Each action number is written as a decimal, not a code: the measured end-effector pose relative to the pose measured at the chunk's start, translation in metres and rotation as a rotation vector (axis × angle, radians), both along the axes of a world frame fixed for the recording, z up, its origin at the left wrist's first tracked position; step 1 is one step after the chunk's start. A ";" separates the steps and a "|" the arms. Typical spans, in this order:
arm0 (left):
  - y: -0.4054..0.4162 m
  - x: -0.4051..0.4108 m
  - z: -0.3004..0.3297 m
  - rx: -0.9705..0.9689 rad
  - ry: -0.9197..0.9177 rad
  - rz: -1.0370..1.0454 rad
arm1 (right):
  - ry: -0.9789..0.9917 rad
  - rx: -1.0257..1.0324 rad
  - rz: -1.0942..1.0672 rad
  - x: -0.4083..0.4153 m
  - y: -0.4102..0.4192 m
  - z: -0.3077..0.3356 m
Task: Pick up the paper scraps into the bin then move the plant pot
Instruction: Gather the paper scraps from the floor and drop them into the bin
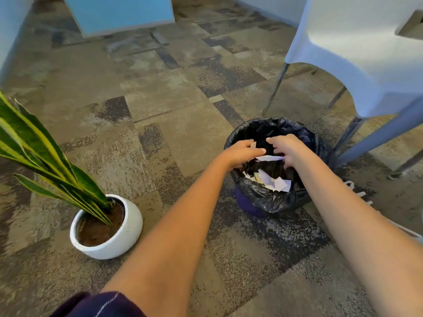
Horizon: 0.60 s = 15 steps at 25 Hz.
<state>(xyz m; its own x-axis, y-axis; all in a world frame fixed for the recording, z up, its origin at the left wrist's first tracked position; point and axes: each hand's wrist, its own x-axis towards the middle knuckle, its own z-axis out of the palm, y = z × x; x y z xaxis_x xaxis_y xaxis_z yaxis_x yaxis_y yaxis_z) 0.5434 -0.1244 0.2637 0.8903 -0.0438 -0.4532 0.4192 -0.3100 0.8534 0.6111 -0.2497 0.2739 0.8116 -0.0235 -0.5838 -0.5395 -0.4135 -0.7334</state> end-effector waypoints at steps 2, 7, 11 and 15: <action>0.016 -0.003 0.002 0.030 -0.062 -0.017 | -0.189 -0.030 -0.059 -0.004 0.009 -0.004; 0.055 -0.019 -0.002 0.024 -0.300 0.234 | -0.665 -0.017 -0.097 -0.037 0.044 -0.003; 0.100 -0.065 -0.052 0.117 -0.313 0.422 | -1.020 0.055 0.070 -0.085 0.087 -0.016; 0.143 -0.144 -0.129 0.514 -0.145 0.105 | -1.053 0.042 0.342 -0.132 0.120 -0.073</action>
